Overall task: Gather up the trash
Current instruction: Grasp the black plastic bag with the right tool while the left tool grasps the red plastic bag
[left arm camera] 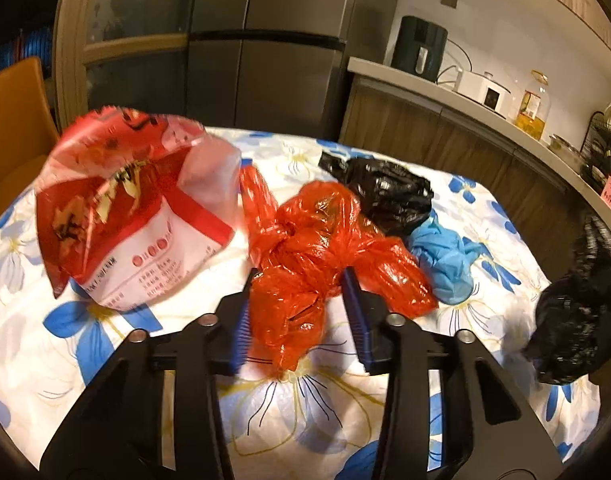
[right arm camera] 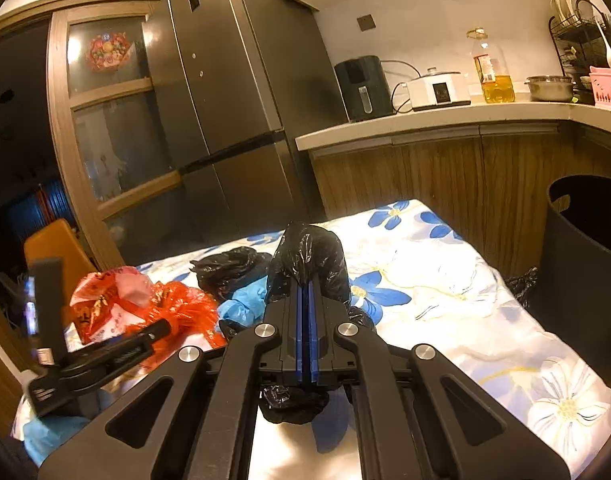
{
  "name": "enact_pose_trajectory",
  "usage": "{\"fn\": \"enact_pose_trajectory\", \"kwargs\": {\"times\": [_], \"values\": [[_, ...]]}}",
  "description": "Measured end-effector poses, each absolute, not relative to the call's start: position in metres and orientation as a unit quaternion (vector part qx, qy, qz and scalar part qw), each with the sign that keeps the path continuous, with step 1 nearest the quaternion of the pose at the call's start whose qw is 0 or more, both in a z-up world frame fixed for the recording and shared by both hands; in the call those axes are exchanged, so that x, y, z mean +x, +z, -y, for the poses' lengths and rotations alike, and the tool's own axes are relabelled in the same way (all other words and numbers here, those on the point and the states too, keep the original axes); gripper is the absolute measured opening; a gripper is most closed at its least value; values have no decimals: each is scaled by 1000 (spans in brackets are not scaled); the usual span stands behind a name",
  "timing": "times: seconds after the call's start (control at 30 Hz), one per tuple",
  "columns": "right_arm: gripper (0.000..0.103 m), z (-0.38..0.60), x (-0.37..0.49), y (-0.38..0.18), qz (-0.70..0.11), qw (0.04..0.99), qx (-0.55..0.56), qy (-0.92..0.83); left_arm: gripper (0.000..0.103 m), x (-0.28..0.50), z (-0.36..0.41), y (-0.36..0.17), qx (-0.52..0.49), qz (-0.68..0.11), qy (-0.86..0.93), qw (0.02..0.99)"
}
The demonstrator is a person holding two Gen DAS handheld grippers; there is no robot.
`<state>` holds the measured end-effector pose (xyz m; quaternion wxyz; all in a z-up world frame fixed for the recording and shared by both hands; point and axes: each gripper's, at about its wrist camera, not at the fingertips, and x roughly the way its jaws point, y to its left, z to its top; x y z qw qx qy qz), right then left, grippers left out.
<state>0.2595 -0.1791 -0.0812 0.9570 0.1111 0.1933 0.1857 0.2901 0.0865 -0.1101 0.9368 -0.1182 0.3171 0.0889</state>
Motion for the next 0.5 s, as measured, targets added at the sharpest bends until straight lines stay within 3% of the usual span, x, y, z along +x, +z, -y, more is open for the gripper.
{"fn": "enact_pose_trajectory", "kwargs": {"times": [0.17,0.5], "values": [[4,186,247,-73,-182,958,118,189,15,284,-85,-110,-123,-311,79,939],[3,200,231,-55,-164,959,122,198,11,237,-68,-80,-135,-264,72,952]]}}
